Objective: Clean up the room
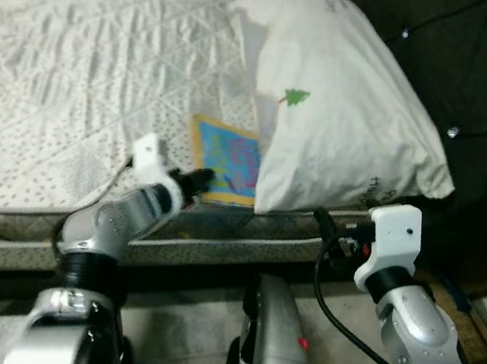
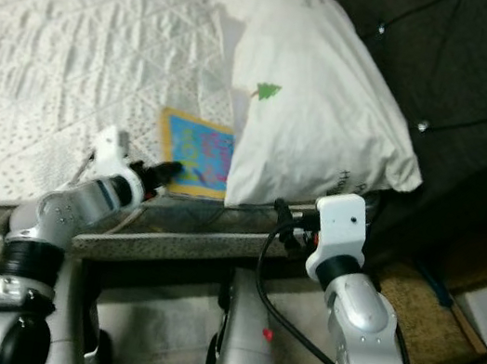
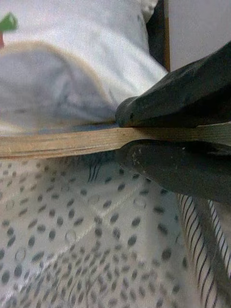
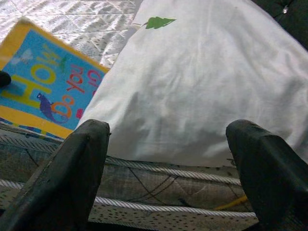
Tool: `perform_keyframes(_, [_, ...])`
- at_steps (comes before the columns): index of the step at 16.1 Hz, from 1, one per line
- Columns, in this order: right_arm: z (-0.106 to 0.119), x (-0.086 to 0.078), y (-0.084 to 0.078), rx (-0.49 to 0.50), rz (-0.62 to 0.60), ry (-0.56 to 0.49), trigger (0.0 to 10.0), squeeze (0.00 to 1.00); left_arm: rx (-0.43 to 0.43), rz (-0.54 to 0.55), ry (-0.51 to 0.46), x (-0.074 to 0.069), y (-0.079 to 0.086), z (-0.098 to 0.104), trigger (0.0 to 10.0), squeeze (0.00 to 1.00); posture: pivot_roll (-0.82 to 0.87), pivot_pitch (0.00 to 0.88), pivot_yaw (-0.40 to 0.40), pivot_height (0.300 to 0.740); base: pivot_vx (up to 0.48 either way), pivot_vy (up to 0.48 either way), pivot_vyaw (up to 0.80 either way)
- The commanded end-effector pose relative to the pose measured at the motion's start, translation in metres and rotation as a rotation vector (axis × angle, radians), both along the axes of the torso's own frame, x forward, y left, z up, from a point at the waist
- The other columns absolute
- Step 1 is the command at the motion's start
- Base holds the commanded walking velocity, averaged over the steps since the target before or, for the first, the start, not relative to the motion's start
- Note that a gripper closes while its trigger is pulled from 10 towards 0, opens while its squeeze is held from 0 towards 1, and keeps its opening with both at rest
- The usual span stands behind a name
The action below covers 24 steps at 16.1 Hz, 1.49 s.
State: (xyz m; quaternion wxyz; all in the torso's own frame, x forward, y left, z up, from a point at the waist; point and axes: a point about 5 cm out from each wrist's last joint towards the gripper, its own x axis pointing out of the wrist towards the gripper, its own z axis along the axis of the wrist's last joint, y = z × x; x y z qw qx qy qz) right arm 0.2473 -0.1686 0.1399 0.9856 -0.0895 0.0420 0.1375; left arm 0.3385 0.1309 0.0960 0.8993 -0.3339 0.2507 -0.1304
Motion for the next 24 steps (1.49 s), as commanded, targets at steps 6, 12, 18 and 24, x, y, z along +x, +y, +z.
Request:
perform_keyframes(6, [0.005, 0.003, -0.005, -0.025, 0.005, -0.021, 10.0, 0.00, 0.181, 0.065, -0.008, 0.029, 0.044, 0.005, 10.0, 0.98, -0.30, 0.096, -0.135, 0.527, 0.000, 0.000, 0.00])
perform_keyframes(12, [0.005, 0.011, -0.002, -0.019, 0.016, -0.032, 10.0, 0.00, 0.244, 0.090, -0.007, 0.033, 0.055, 0.005, 10.0, 0.98, -0.28, 0.080, -0.136, 0.527, 0.000, 0.000, 0.00])
perform_keyframes(18, [0.001, 0.026, 0.014, 0.054, 0.022, -0.049, 10.0, 0.00, 0.269, 0.211, -0.084, 0.026, 0.061, -0.001, 10.0, 1.00, -0.19, 0.041, -0.112, 0.527, 0.000, 0.000, 0.00])
perform_keyframes(24, [-0.011, 0.065, 0.049, 0.259, -0.019, 0.021, 10.0, 0.00, 0.499, 0.331, -0.340, -0.021, 0.065, -0.003, 10.0, 1.00, -0.01, 0.000, -0.112, 0.527, 0.000, 0.000, 0.00])
